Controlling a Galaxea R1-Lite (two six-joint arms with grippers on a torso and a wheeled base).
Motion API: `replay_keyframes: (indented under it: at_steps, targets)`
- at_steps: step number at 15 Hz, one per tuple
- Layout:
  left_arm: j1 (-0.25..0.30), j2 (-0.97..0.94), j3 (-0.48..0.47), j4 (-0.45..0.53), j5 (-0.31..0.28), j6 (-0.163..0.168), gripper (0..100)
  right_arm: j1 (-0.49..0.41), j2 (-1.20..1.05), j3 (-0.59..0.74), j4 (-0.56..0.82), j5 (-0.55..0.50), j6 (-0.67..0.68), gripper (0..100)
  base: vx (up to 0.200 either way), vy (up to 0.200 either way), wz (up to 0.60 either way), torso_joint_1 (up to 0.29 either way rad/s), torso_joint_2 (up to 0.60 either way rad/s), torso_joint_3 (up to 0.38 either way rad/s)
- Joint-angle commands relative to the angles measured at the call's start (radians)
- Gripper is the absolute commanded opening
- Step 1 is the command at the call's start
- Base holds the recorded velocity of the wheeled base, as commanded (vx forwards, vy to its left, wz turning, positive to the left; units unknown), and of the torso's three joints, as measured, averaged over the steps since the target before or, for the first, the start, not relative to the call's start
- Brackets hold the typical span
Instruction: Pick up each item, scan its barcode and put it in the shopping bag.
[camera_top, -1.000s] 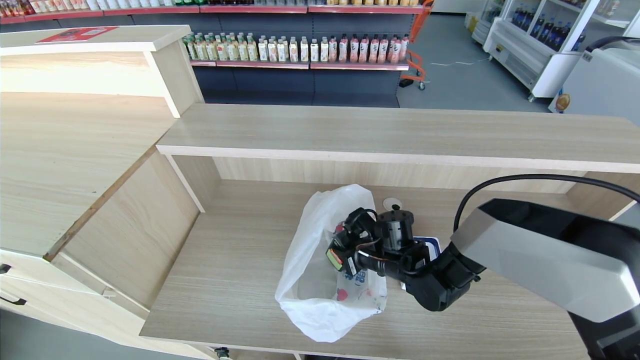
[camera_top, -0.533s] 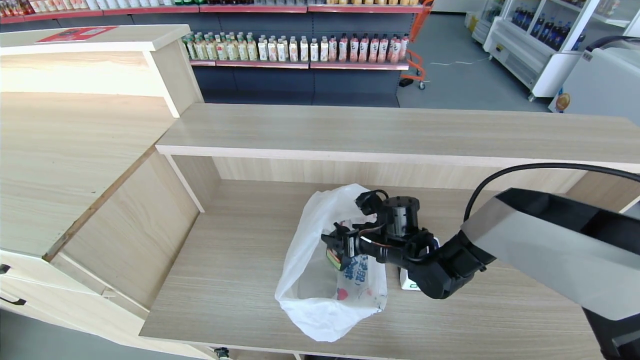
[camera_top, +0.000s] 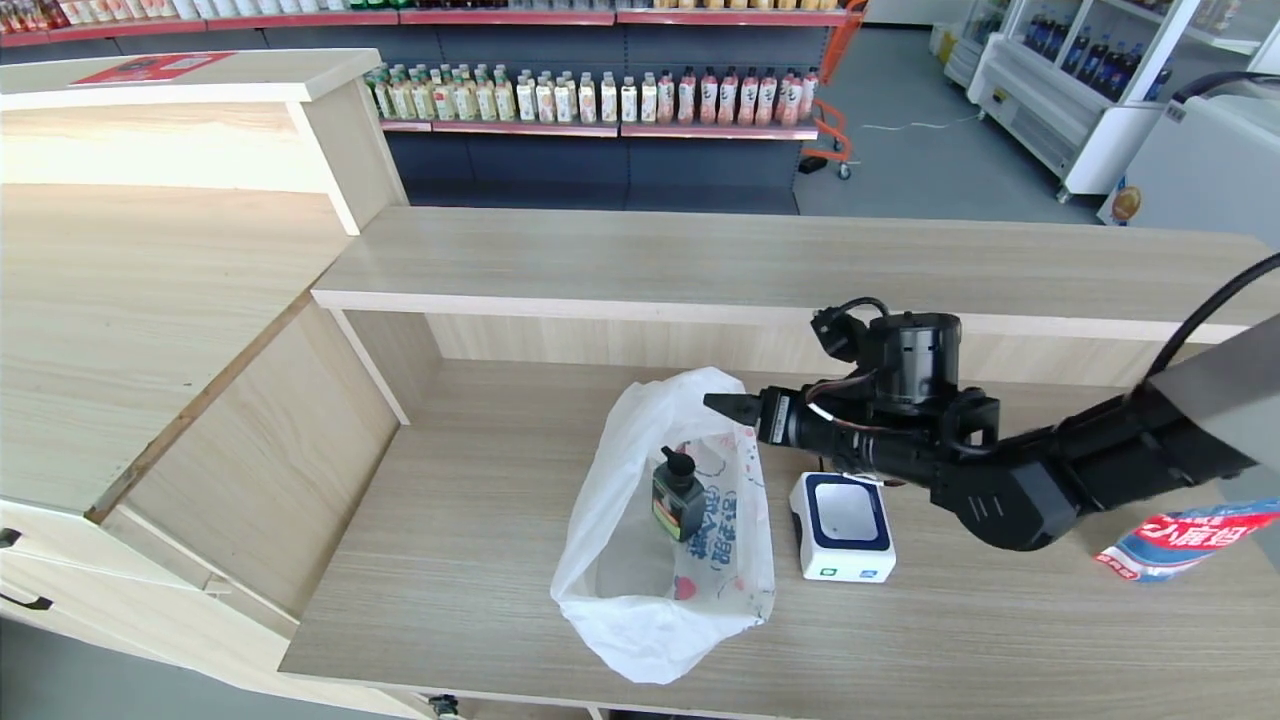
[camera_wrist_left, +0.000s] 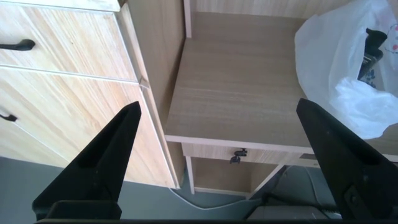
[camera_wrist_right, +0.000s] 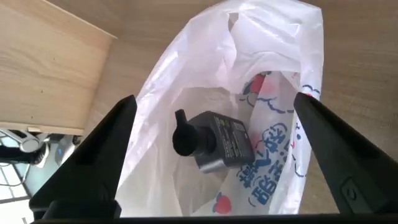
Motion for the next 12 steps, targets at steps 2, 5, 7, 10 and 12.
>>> replay_keyframes:
  at_steps: [2,5,7,10,12]
  targets:
    - [0.000,0.000,0.000,0.000,0.000,0.000,100,-0.111,-0.459,0.363,0.036,-0.004,-0.030,100,0.000,0.000,0.00,0.000,0.00,0.000]
    - [0.000,0.000,0.000,0.000,0.000,0.000,100,-0.306,-0.723,0.599,0.055,-0.024,-0.184,100,0.000,0.000,0.00,0.000,0.00,0.000]
    - [0.000,0.000,0.000,0.000,0.000,0.000,100,-0.365,-0.932,0.657,0.237,-0.146,-0.193,100,0.000,0.000,0.00,0.000,0.00,0.000]
    - [0.000,0.000,0.000,0.000,0.000,0.000,100,-0.372,-1.249,0.699,0.575,-0.289,-0.179,100,0.000,0.000,0.00,0.000,0.00,0.000]
    - [0.000,0.000,0.000,0.000,0.000,0.000,100,-0.373,-1.440,0.715,0.744,-0.310,-0.182,100,0.000,0.000,0.00,0.000,0.00,0.000]
